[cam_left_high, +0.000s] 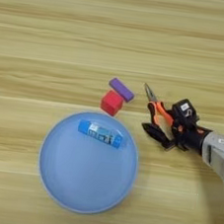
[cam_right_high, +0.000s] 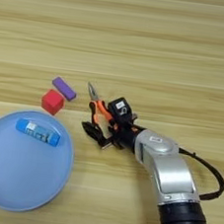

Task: Move the objects on the table

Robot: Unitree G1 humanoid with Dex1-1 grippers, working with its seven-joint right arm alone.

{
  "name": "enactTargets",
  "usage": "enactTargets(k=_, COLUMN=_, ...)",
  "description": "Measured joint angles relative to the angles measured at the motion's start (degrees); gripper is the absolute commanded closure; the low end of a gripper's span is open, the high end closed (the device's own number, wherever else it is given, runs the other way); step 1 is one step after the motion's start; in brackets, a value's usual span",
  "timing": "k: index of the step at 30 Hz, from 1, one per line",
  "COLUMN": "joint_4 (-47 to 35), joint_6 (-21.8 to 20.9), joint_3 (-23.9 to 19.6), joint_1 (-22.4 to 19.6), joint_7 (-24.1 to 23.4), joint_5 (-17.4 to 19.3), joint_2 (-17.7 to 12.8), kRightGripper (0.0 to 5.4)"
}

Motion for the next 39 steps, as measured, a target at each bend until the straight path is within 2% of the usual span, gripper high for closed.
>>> enactTargets(k=3, joint_4=-0.33, joint_6=-0.33, joint_3=-1.01, joint_1=-0.2, joint_7=0.02, joint_5=0.63, joint_2=0.15, kRightGripper=0.02)
enactTargets(k=6, joint_4=-1.15, joint_6=-1.62, joint_3=-1.32, joint_1=-1.26, joint_7=0.31, joint_5=1.16, joint_2=0.38, kRightGripper=0.02)
enactTargets(k=13, joint_4=-2.54, joint_6=-7.68, joint_3=-0.82, joint_1=-2.53, joint_7=1.16, joint_5=0.85, joint_2=1.26, kRightGripper=0.02)
enactTargets(k=16, joint_4=-2.93, joint_6=-8.66, joint_3=-0.34, joint_1=-3.02, joint_7=1.72, joint_5=0.83, joint_2=1.46, kRightGripper=0.02)
enactTargets(k=22, joint_4=-2.95, joint_6=-8.52, joint_3=0.48, joint_1=-3.75, joint_7=3.72, joint_5=1.74, joint_2=2.07, kRightGripper=0.02)
enactTargets(k=31, joint_4=-2.56, joint_6=-7.28, joint_3=3.11, joint_1=-7.26, joint_7=4.94, joint_5=2.16, joint_2=5.06, kRightGripper=0.02)
enactTargets(k=39, joint_4=2.73, joint_6=-7.81, joint_3=6.05, joint_1=-9.54, joint_7=5.07, joint_5=1.03, joint_2=7.31, kRightGripper=0.02)
